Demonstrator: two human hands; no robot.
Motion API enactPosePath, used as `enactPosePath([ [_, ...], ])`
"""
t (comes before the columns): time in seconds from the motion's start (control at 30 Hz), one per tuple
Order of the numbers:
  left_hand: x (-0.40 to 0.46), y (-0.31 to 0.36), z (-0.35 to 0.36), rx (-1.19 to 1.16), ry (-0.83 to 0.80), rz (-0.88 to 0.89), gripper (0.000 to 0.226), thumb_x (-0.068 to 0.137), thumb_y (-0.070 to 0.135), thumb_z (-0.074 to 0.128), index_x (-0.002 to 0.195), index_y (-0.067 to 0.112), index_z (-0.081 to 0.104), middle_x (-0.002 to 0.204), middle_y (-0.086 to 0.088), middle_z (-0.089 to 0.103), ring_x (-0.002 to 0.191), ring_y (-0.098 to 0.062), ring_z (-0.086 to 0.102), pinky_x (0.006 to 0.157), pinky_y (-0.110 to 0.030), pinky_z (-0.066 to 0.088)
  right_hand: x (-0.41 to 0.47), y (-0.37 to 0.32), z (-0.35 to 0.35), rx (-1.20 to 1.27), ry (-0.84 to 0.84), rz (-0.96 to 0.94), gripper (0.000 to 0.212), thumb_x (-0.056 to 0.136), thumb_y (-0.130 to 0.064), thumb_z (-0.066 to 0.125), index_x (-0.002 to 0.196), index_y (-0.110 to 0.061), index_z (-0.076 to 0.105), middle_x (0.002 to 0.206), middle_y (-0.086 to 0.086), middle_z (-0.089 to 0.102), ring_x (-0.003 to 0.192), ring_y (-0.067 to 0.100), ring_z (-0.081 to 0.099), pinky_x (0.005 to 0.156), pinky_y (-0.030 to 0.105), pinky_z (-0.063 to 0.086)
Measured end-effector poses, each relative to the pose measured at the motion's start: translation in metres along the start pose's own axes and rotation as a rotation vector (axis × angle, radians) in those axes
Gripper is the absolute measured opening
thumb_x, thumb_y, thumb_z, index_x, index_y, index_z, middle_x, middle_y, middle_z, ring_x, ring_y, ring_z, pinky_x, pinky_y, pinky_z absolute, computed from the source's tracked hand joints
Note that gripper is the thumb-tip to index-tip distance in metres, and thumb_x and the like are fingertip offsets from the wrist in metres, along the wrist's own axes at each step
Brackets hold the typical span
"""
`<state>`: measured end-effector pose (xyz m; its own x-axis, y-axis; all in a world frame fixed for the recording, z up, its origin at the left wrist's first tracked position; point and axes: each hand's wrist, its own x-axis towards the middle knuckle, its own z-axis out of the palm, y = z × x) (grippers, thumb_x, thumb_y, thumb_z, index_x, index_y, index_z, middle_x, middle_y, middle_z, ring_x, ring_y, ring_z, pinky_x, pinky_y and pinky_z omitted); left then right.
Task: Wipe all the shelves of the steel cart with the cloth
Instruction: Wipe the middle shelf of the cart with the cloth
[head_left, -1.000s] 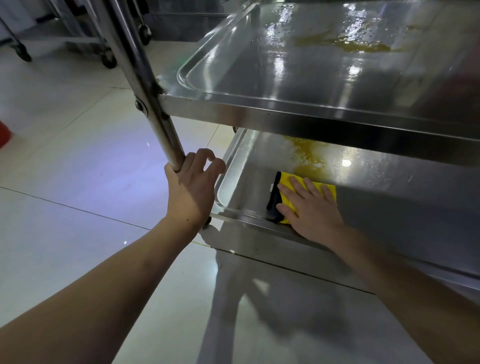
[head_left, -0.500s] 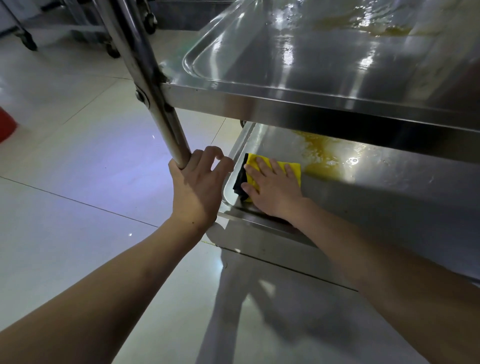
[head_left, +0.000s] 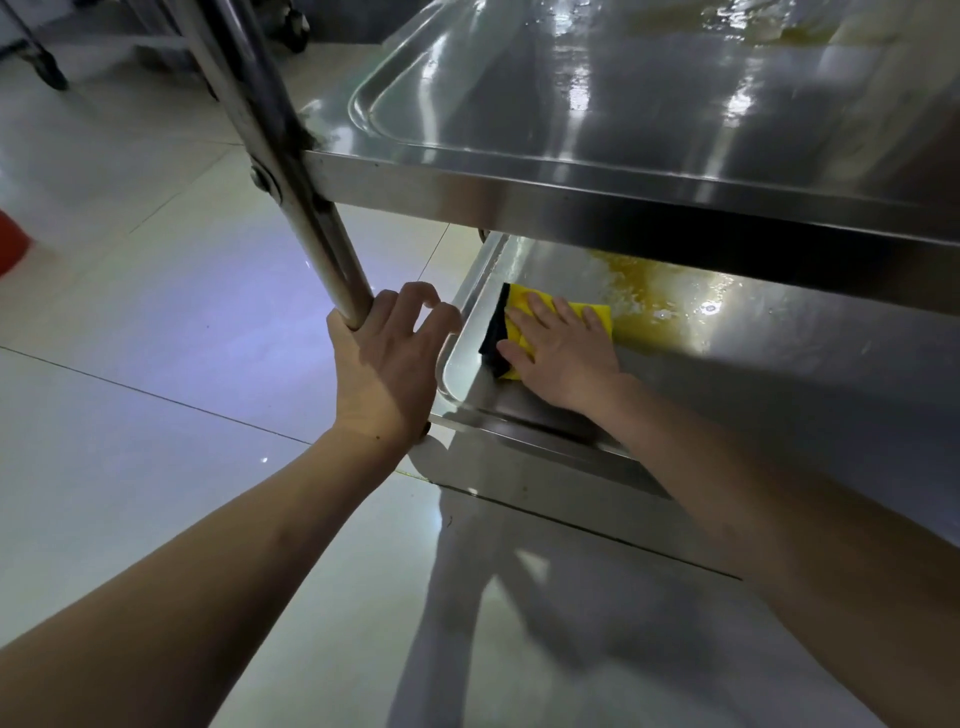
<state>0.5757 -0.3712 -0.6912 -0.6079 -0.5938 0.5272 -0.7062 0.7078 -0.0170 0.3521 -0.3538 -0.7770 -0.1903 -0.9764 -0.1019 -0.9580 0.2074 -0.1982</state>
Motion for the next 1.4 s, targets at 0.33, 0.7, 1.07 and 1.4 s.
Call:
enactPosePath([
  [0.33,0.001,0.005,0.0,0.005,0.033,-0.072,0.065,0.065,-0.006,0.012,0.096,0.018,0.064,0.11,-0.003,0.061,0.087,-0.025,0.049,0.073,-0.036,0.017,-0.069,0.094,-0.012,-0.023,0.037,0.121,0.069,0.102,-0.069,0.013,0.165,-0.04,0.015,0.175,-0.009,0.005,0.161,0.021,0.004,0.128,0.052,0.009],
  [0.7,0.003,0.004,0.003,0.009,0.06,-0.076,0.062,0.071,-0.005,0.014,0.096,0.017,0.066,0.107,-0.006,0.063,0.085,-0.029,0.052,0.071,-0.037,0.023,-0.051,0.07,-0.011,-0.051,0.051,0.082,0.067,0.105,-0.065,0.013,0.165,-0.038,0.016,0.175,-0.005,0.007,0.162,0.024,-0.001,0.13,0.051,0.004],
  [1.07,-0.001,-0.001,0.005,0.056,0.028,-0.032,0.075,0.078,0.001,-0.005,0.099,0.015,0.065,0.109,-0.008,0.062,0.084,-0.03,0.051,0.072,-0.038,0.025,0.026,-0.027,-0.003,-0.029,-0.014,-0.038,0.065,0.106,-0.064,0.014,0.165,-0.038,0.013,0.175,-0.002,0.005,0.161,0.026,0.001,0.129,0.053,0.003],
  [1.4,0.001,0.001,0.003,0.04,0.004,-0.019,0.077,0.082,0.012,-0.011,0.097,0.018,0.064,0.107,-0.007,0.062,0.082,-0.029,0.051,0.069,-0.037,0.021,-0.012,0.034,-0.012,-0.013,0.007,0.009,0.067,0.105,-0.067,0.014,0.165,-0.038,0.015,0.175,-0.006,0.006,0.161,0.023,0.005,0.129,0.05,0.006],
])
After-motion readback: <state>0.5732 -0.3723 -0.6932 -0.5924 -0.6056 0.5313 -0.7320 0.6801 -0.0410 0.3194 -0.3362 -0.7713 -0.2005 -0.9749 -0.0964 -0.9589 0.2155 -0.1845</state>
